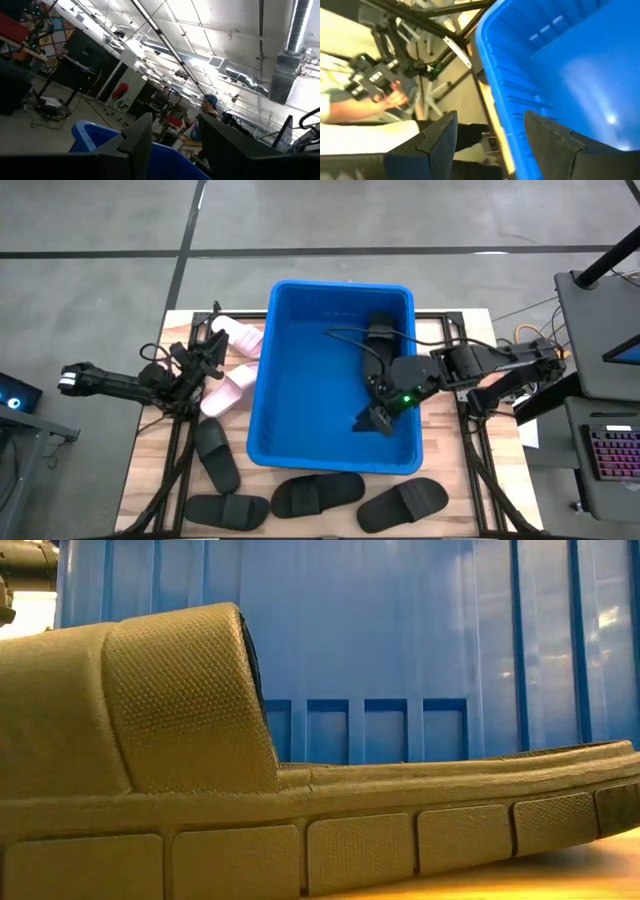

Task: Pick and place slides into bin
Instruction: Put the black slide into the blue bin

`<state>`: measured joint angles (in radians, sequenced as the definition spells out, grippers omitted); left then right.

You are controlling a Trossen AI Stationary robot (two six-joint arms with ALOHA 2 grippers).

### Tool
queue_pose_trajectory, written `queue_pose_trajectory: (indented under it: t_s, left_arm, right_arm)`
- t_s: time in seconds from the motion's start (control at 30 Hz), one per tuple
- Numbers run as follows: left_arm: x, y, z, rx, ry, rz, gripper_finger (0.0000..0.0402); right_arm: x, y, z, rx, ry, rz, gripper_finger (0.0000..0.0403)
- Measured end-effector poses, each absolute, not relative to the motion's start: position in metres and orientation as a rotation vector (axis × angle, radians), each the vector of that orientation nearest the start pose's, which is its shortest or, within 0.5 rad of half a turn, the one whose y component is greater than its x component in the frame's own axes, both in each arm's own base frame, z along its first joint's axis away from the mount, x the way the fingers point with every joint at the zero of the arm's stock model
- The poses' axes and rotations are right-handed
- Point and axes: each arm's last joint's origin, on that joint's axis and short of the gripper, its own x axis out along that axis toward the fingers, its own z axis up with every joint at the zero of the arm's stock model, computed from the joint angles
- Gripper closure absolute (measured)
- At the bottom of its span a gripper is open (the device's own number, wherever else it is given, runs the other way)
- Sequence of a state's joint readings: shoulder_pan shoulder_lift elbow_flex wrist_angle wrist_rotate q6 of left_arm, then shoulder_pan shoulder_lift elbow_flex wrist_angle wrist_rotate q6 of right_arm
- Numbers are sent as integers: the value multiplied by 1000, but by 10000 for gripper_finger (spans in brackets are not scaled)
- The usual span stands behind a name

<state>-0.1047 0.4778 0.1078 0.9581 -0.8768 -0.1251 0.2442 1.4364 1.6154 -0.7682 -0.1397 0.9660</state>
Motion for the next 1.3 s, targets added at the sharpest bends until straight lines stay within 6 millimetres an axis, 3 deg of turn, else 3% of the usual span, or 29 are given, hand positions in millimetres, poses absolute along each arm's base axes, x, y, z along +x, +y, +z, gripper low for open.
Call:
queue_pose_trajectory:
  t_s: [0.17, 0.3, 0.43, 0.67, 0.83, 1.13, 1.3]
  left_arm:
    - [105, 11, 242, -415, -605, 716, 253]
    - [102, 12, 244, -435, -631, 711, 253]
    - [101, 12, 245, -454, -644, 705, 253]
    - [101, 12, 245, -452, -646, 694, 253]
    - [102, 12, 245, -448, -639, 695, 253]
    - [102, 11, 244, -445, -633, 694, 253]
    - [103, 11, 244, -445, -632, 695, 253]
  right_arm:
    - [289, 80, 421, 1061, 603, -33, 183]
    - [296, 83, 432, 1007, 405, -64, 183]
    - [301, 92, 432, 955, 370, -30, 183]
    - [291, 118, 426, 935, 506, 88, 183]
    - [272, 143, 414, 865, 682, 113, 184]
    - [226, 180, 380, 901, 1048, -165, 184]
    - [206, 197, 368, 902, 1112, -290, 184]
